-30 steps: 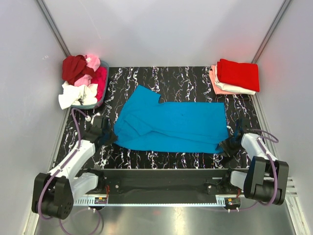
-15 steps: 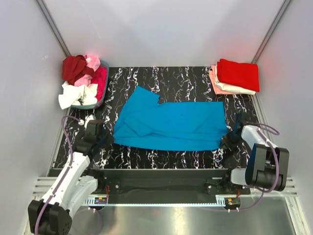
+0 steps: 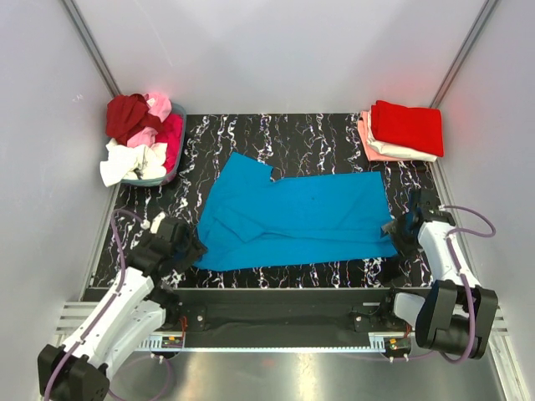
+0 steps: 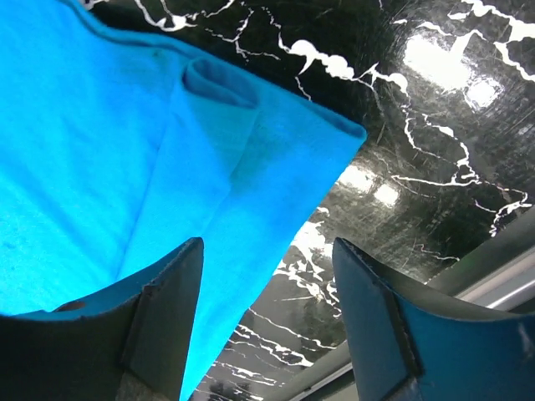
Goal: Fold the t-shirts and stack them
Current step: Fold the tshirt
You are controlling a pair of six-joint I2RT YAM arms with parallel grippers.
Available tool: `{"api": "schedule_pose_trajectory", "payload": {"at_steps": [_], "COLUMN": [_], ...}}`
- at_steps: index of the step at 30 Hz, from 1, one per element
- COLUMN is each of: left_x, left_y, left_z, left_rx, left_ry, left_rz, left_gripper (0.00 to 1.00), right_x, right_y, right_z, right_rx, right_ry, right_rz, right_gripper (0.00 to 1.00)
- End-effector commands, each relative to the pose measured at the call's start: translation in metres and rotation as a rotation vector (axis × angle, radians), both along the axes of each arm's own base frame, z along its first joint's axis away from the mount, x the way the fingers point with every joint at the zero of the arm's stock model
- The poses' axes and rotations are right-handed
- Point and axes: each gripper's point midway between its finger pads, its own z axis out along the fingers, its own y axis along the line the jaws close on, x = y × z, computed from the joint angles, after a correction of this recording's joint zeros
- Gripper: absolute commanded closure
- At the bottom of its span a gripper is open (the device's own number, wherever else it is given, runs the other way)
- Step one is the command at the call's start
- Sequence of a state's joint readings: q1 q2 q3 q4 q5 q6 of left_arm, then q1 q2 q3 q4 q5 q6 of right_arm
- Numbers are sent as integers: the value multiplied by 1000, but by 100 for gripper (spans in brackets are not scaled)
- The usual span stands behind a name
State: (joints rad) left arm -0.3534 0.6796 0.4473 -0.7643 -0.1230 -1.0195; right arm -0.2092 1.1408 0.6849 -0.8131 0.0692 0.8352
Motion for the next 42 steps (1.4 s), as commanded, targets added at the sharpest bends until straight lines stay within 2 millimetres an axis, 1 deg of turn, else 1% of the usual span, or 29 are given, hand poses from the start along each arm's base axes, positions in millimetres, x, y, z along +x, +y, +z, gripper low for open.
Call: {"api": "schedule_pose_trajectory", "payload": {"at_steps": [1, 2, 5, 8, 9, 12, 16, 19, 20, 21, 22, 24, 25, 26, 28, 29, 30, 31, 32, 33, 34, 35, 36, 37, 38, 39, 40, 41, 42], "left_x": [16, 24, 37, 51, 52, 60, 72, 94, 109, 120, 131, 167, 182, 206, 235, 262, 276, 288, 314, 325, 335, 356, 362, 370, 386, 389, 402, 406, 401], "left_y": [3, 7, 0, -16, -18, -30, -38, -39, -44, -45, -44, -54, -53, -59, -68, -75, -77, -79, -84, -85, -86, -89, -86, -84, -84, -77, -77, -77, -78], "left_z": [38, 53, 69, 70, 64, 63, 63, 86, 94, 100, 102, 109, 110, 103, 103, 121, 88, 77, 97, 55, 46, 60, 24, 20, 25, 18, 6, 2, -7], "left_rx": [29, 58, 72, 50, 53, 43, 66, 127, 144, 156, 167, 157, 140, 133, 84, 76, 78, 87, 88, 77, 75, 76, 72, 77, 81, 83, 82, 75, 71], "left_ry": [-96, -133, -194, -242, -234, -268, -276, -331, -336, -347, -343, -347, -349, -326, -342, -387, -298, -274, -324, -232, -220, -260, -184, -184, -207, -182, -172, -161, -114], "left_rz": [9, 3, -57, -123, -136, -189, -238, -269, -280, -283, -303, -328, -348, -365, -431, -458, -478, -508, -518, -533, -553, -556, -555, -553, -548, -538, -538, -547, -563], "left_gripper": [37, 37, 37, 39, 40, 42, 42, 37, 34, 34, 34, 34, 34, 34, 34, 34, 34, 34, 34, 33, 33, 33, 33, 33, 32, 31, 29, 28, 27], "right_x": [2, 8, 19, 31, 33, 42, 58, 85, 90, 105, 110, 121, 122, 125, 120, 118, 111, 107, 108, 100, 97, 97, 92, 90, 88, 87, 85, 83, 82], "right_y": [1, 6, 23, 37, 41, 47, 45, 41, 39, 39, 42, 47, 56, 61, 74, 76, 78, 84, 88, 92, 99, 102, 106, 107, 108, 108, 108, 108, 108], "right_z": [15, 19, 25, 23, 19, 12, 10, 29, 34, 47, 51, 57, 58, 55, 49, 48, 41, 40, 43, 38, 40, 46, 45, 47, 52, 55, 56, 59, 61], "right_rx": [2, 27, 100, 105, 109, 81, 55, 15, -2, -14, -4, 17, 64, 87, 155, 159, 175, 207, 220, 242, 281, 284, 304, 306, 303, 297, 293, 290, 287], "right_ry": [-29, -64, -151, -169, -152, -119, -117, -157, -161, -195, -205, -214, -219, -232, -241, -247, -233, -242, -276, -272, -289, -323, -325, -334, -348, -357, -358, -359, -365], "right_rz": [-16, 0, 42, 102, 122, 169, 198, 278, 316, 336, 373, 403, 433, 469, 510, 515, 520, 540, 553, 561, 574, 588, 599, 609, 620, 630, 643, 645, 648], "right_gripper": [29, 32, 36, 42, 52, 63, 62, 56, 54, 52, 45, 42, 39, 35, 30, 28, 26, 25, 25, 23, 23, 22, 21, 21, 20, 19, 18, 17, 17]}}
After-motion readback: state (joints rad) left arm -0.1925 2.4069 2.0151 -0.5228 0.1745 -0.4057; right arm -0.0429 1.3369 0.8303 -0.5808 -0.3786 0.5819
